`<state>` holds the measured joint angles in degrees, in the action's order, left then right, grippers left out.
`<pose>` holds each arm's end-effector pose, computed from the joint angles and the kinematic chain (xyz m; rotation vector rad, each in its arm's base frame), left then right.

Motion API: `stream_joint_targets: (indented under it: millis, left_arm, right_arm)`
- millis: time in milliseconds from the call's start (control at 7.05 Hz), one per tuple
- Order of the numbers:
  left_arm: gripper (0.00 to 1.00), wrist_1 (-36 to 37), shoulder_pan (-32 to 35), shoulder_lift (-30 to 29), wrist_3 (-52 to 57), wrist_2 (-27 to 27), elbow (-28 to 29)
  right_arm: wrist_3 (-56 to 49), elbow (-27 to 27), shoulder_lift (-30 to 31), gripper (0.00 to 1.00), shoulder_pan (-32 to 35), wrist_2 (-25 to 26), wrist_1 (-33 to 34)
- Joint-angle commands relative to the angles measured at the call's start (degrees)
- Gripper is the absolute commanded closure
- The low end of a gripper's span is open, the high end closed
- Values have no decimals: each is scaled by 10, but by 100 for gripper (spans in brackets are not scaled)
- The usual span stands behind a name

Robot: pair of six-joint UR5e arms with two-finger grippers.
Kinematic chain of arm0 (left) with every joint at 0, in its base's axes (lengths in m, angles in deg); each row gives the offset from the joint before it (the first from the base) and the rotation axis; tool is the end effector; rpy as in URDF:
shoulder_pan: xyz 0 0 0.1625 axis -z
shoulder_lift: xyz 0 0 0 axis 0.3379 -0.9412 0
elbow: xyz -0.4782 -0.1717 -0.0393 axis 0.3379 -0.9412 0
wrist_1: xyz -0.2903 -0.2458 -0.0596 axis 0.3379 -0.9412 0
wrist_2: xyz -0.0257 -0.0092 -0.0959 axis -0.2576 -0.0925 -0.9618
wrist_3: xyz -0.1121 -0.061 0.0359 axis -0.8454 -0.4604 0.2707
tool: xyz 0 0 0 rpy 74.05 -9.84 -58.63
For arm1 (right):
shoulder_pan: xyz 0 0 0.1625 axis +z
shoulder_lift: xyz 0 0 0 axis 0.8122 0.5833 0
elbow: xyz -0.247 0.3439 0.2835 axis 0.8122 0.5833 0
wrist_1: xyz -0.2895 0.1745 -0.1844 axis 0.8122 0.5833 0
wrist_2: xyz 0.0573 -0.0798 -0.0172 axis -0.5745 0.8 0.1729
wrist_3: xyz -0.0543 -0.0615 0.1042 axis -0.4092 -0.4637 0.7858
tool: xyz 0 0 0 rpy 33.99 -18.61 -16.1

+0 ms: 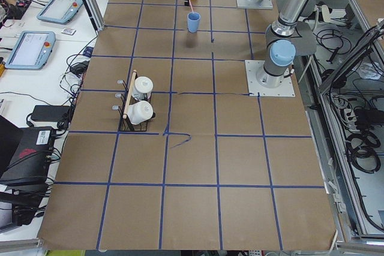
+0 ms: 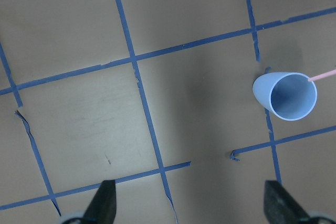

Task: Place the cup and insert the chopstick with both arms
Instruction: 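Lower the pink chopstick with the right gripper into the light-blue cup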

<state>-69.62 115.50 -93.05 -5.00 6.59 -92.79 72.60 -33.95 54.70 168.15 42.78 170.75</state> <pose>-0.1815 -0.4288 0.5602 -0.3616 -3.0867 -0.0357 0.3161 -0.4181 0.5231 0.1872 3.0002 -0.5758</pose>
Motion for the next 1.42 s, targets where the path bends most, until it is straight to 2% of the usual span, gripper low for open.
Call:
stream_joint_targets:
  millis: [0,567,709,851,993,1276]
  left_arm:
    - [0,0,0,0,0,1,0]
    - [0,14,-13,-1,-1,7,-9]
    - [0,38,-17,6,-8,8,-8]
    - [0,31,-18,8,-7,23,-11]
    - [0,28,-14,13,-9,77,-16]
    - [0,13,-12,39,-34,74,-19]
  right_arm:
    - [20,-20,-2,100,3,-1,2]
    - [25,-20,-21,100,4,-6,3]
    - [25,-21,-26,100,4,-3,2]
    - [24,-20,-27,57,4,-1,2]
    - [24,-19,-27,1,3,2,0]
    - [11,-10,-22,0,-4,1,-12]
